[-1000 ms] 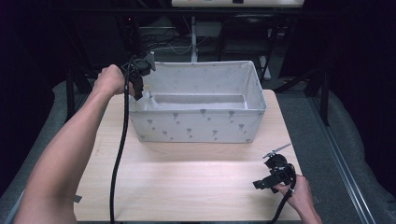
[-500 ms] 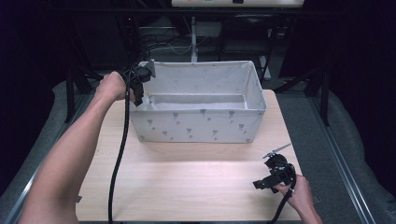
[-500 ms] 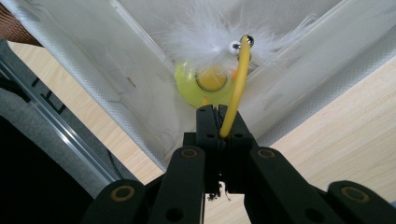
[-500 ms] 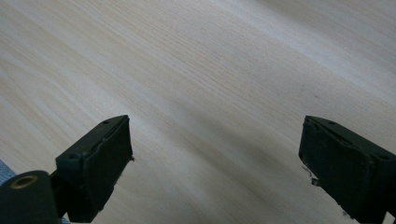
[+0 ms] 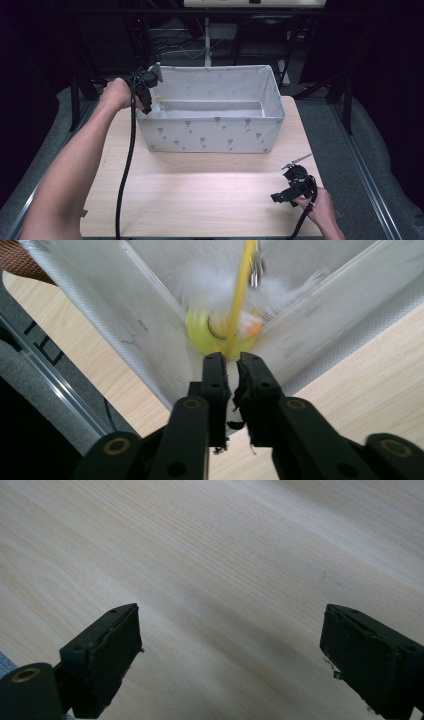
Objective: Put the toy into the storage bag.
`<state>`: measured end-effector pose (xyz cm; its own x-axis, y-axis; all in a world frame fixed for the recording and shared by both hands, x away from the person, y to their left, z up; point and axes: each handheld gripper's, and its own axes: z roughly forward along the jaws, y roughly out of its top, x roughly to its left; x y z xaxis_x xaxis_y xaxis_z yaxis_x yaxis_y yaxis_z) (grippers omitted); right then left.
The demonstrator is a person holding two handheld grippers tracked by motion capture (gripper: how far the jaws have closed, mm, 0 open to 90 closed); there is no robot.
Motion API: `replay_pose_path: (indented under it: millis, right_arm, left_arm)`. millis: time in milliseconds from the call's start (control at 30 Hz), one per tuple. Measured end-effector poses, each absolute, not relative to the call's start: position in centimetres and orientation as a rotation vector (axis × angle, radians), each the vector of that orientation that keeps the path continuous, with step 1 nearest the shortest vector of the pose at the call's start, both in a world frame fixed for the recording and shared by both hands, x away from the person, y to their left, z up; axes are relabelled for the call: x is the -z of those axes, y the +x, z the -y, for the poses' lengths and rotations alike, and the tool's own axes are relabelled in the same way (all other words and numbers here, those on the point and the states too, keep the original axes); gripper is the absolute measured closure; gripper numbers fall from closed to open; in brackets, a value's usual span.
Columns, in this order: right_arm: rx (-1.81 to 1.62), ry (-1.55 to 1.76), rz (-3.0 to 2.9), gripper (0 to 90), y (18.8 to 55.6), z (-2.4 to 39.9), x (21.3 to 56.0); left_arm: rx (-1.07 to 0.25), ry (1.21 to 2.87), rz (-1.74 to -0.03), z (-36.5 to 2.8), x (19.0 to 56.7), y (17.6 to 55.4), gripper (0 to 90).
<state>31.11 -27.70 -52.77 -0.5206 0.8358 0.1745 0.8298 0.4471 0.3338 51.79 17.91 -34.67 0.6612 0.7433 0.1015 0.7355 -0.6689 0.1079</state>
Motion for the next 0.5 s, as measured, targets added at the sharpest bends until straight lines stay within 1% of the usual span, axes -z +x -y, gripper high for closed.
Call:
replay_pose_path:
  millis: [167, 200, 233, 300, 367, 433, 500]
  right_arm:
    - [-0.6, 1.531, -2.658, 9.1, 31.1, 27.7, 52.8]
    - [-0.6, 1.529, -2.656, 9.1, 31.1, 27.7, 52.8]
    - [-0.592, 1.525, -2.654, 9.1, 31.1, 27.7, 52.8]
    - [-0.585, 1.526, -2.655, 9.1, 31.1, 27.7, 52.7]
    - [-0.596, 1.532, -2.658, 9.1, 31.1, 27.6, 52.8]
    - [-0.589, 1.527, -2.663, 9.1, 31.1, 27.6, 52.7]
    - [-0.594, 1.532, -2.658, 9.1, 31.1, 27.6, 52.7]
  left_arm:
    - [-0.227, 2.777, -1.261, -18.4, 33.8, 51.5, 72.8]
    - [-0.242, 2.775, -1.265, -18.4, 33.6, 51.5, 70.0]
    - [-0.246, 2.767, -1.267, -18.5, 33.3, 51.4, 64.8]
    - [-0.258, 2.756, -1.263, -18.5, 32.9, 51.2, 60.6]
    - [-0.276, 2.743, -1.27, -18.6, 32.4, 51.0, 52.7]
    - [-0.293, 2.736, -1.267, -18.7, 31.9, 50.7, 47.7]
    - [-0.311, 2.726, -1.274, -18.7, 31.5, 50.4, 39.3]
